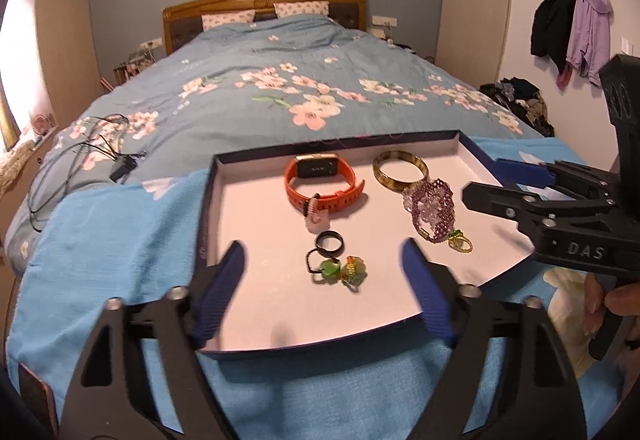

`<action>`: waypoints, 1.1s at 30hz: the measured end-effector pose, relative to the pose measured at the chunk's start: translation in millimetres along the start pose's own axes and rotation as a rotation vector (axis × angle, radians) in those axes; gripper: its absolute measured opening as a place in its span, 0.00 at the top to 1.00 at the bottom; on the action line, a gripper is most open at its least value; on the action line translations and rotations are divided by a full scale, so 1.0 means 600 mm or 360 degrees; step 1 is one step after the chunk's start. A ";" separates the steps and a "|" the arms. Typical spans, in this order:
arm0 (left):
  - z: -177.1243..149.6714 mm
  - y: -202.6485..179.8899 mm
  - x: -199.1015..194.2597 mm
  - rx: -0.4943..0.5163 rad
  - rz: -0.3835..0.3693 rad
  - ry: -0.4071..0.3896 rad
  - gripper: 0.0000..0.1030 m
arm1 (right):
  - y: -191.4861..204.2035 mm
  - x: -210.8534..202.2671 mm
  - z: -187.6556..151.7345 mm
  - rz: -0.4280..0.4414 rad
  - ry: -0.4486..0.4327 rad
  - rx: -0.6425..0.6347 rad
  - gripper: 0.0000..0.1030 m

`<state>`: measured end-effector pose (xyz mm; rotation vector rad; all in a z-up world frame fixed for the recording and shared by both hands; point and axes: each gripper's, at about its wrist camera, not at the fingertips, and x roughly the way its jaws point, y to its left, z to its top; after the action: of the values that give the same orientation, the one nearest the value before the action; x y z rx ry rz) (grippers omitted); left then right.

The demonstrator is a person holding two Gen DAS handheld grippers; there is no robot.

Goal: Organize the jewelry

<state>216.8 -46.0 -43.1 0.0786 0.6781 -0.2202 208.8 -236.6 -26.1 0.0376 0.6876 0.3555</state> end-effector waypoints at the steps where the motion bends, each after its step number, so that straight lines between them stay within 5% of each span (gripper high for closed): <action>1: -0.002 0.002 -0.009 0.0000 0.0011 -0.0025 0.12 | 0.001 -0.003 -0.001 -0.0001 -0.0010 0.0003 0.34; 3: -0.005 0.005 -0.028 0.0001 0.0029 -0.0060 0.05 | 0.003 -0.016 -0.006 -0.0008 -0.0045 0.0007 0.28; 11: -0.033 0.021 -0.112 -0.0033 0.0113 -0.0226 0.05 | 0.022 -0.075 -0.036 0.0005 -0.0184 -0.0010 0.07; 23: -0.100 0.010 -0.248 -0.0095 0.0188 -0.0523 0.05 | 0.062 -0.183 -0.120 -0.0161 -0.0437 -0.0032 0.07; 33: -0.144 -0.021 -0.319 -0.0107 0.0206 -0.0624 0.05 | 0.093 -0.234 -0.174 -0.0248 -0.0600 -0.0030 0.07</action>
<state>16.3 -12.0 10.3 0.0133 0.2883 -0.0834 25.7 -239.9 -12.2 0.0313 0.3115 0.1966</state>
